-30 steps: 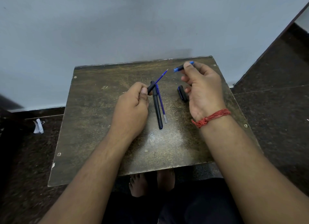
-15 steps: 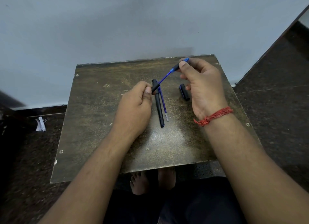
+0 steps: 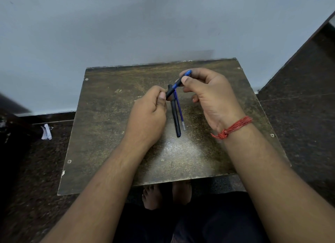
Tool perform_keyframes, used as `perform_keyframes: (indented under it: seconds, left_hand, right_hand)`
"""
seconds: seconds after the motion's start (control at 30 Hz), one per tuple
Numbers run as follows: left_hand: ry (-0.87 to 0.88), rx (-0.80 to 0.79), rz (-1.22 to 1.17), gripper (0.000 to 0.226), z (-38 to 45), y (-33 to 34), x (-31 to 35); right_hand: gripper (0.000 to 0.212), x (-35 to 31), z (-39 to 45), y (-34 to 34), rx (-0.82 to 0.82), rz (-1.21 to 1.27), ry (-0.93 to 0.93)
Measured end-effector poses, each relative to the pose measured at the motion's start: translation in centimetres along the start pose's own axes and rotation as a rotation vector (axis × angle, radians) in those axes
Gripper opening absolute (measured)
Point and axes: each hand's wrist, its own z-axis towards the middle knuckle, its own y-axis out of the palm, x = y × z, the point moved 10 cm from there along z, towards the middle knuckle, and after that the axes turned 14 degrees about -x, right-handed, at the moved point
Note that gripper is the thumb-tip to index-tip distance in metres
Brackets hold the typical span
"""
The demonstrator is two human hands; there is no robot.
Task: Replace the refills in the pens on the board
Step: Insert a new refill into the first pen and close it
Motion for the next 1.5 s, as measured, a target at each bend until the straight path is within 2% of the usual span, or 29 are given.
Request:
perform_keyframes:
  seconds: [0.47,0.77,0.87,1.0,1.07,1.2,1.33,1.5]
  left_hand:
    - [0.016,0.034,-0.002,0.024,-0.1,-0.2,0.2]
    - [0.053,0.047,0.039,0.022,-0.1,-0.1,0.8]
    - [0.071,0.039,0.053,0.02,-0.2,0.0,1.2]
    - [0.078,0.036,0.04,0.02,-0.2,0.0,1.3]
    - [0.072,0.045,0.025,0.021,-0.2,-0.2,1.2]
    - [0.053,0.051,0.006,0.022,-0.2,-0.6,0.8]
    - [0.068,0.034,0.009,0.021,0.0,-0.2,0.8]
    - [0.089,0.055,0.003,0.022,0.0,-0.3,0.8]
  right_hand:
    - [0.007,0.1,0.0,0.7,-0.013,-0.024,-0.008]
    - [0.015,-0.1,0.1,1.0,-0.02,-0.016,-0.001]
    - [0.021,0.2,0.3,0.7,-0.014,-0.055,0.009]
    - [0.038,0.0,0.2,0.4,-0.029,-0.162,0.007]
    - [0.039,0.1,-0.1,-0.4,-0.013,-0.19,0.021]
    - [0.009,1.1,-0.1,-1.0,-0.057,0.121,0.039]
    - [0.022,1.2,0.0,0.9,-0.179,0.275,0.032]
    - [0.005,1.5,0.3,1.6,-0.112,0.317,0.027]
